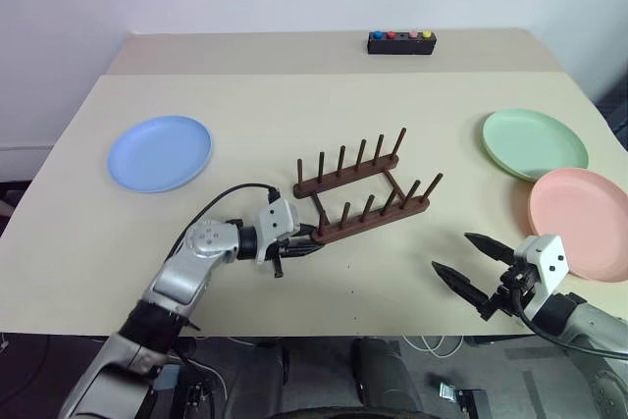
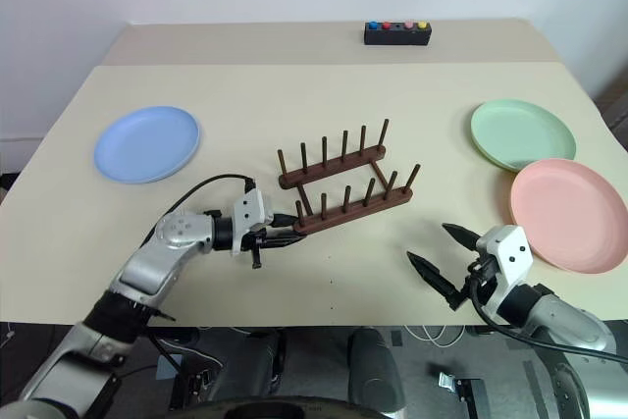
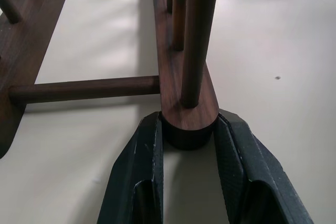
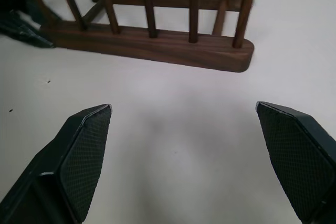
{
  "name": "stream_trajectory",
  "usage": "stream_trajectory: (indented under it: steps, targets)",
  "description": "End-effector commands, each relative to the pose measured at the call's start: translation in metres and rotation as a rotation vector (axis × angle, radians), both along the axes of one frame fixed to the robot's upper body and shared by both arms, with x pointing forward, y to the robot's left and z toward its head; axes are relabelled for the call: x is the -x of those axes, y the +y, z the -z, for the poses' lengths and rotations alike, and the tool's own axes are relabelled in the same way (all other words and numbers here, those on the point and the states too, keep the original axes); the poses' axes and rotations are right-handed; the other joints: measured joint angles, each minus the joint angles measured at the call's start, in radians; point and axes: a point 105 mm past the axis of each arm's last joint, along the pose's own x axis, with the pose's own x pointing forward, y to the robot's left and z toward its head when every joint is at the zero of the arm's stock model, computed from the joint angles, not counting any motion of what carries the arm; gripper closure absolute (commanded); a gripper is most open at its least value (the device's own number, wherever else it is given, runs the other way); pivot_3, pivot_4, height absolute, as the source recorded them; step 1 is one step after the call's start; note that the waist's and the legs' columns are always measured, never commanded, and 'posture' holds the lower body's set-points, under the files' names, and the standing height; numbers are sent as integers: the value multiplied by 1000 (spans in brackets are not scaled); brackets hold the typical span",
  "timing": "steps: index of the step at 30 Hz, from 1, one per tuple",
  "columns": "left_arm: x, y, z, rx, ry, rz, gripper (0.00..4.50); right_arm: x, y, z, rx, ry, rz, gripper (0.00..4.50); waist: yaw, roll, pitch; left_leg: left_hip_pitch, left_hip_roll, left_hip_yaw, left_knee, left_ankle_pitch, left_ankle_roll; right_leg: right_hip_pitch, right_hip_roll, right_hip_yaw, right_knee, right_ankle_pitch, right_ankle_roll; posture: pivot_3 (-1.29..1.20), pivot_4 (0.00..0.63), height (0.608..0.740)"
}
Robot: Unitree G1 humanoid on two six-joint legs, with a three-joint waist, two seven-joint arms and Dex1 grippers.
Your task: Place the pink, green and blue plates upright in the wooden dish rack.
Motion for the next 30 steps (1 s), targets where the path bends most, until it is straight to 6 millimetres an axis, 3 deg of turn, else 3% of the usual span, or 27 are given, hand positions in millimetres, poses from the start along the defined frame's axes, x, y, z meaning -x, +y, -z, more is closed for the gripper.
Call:
stream_trajectory:
  steps: [1,11,22,30]
  targets:
    - [-13,-7,-4,-29,-47,71,3739,0,9,-7,12,-43,-37,0,0,-1,0,0,0,0,0,0,0,0,0,0,0,0,0,0,150,740]
    - [-46,-32,-19,-40,-115,206,3739,1,27,-9,0,-72,-46,0,-1,-2,1,-5,0,0,0,0,0,-4,0,0,0,2,4,0,150,740]
    - [-56,-57,-24,-40,-108,288,3739,5,43,-11,-23,-100,-52,0,-2,-4,2,-7,-1,-1,0,0,1,-6,0,0,0,2,5,0,150,740]
    - [-59,-54,-27,-69,-104,305,3739,8,48,-10,-35,-112,-11,0,-2,-4,3,-7,-1,-1,0,0,1,-6,1,-1,0,2,6,0,150,740]
